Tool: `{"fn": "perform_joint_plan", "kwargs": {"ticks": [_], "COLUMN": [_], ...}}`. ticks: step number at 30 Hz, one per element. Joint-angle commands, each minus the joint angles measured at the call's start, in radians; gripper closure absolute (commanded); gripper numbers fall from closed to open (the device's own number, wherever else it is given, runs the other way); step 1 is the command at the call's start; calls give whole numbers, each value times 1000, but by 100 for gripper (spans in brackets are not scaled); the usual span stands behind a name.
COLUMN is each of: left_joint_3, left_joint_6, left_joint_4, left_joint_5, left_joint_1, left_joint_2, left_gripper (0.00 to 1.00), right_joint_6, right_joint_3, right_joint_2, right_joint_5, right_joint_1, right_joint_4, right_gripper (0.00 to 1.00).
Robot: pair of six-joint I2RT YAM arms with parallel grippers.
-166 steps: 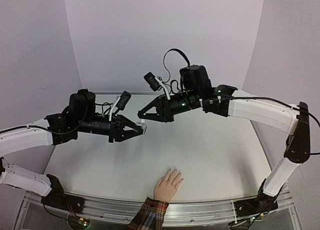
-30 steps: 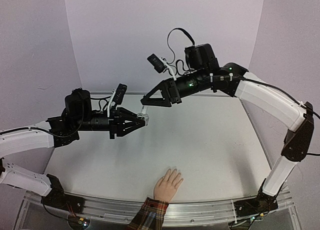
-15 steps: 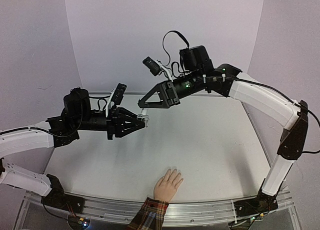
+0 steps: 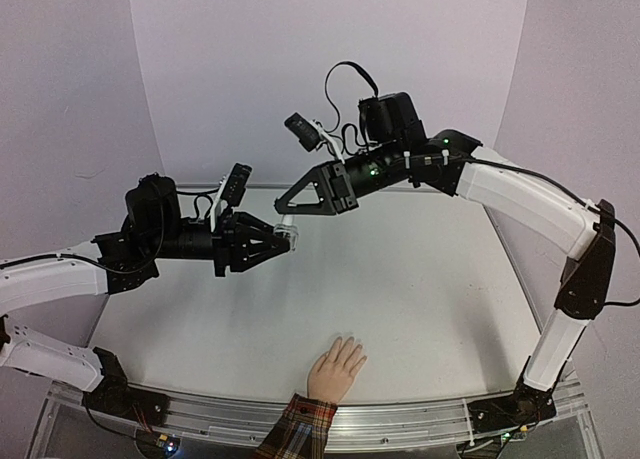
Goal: Paint the nails
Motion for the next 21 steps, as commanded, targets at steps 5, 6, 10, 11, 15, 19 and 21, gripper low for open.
{"fn": "perform_joint_plan", "kwargs": {"ticks": [5,6,10,11,15,19,21], "left_joint_3": [51,57,80,84,97,109,116], "left_joint_6": [-38,-37,-40,-43,-33,-18,-7], "left_joint_4": [29,15,-11,-12,8,28,31], "left_joint_5": [-103,-133,-239,-258,-322,-380,-390], "left_joint_1": [5,6,24,28,35,37,36], "left_joint_2": [-19,-18,-17,-14,-11,-7,-1], "left_gripper": [100,100,100,100,100,100,100], "right_joint_6": [-23,-29,-62,-69,-86,-77,-64], "right_joint_3": [-29,-33,-57,-61,-67,-78,-76], "right_joint_2": [-11,-9,-6,-4,11,24,34], "right_joint_5": [23,33,95,115,165,237,261], "right_joint_1": [20,23,32,34,44,60,66], "right_joint_4": [40,40,40,40,43,68,79], "right_gripper": [100,100,100,100,100,100,100]}}
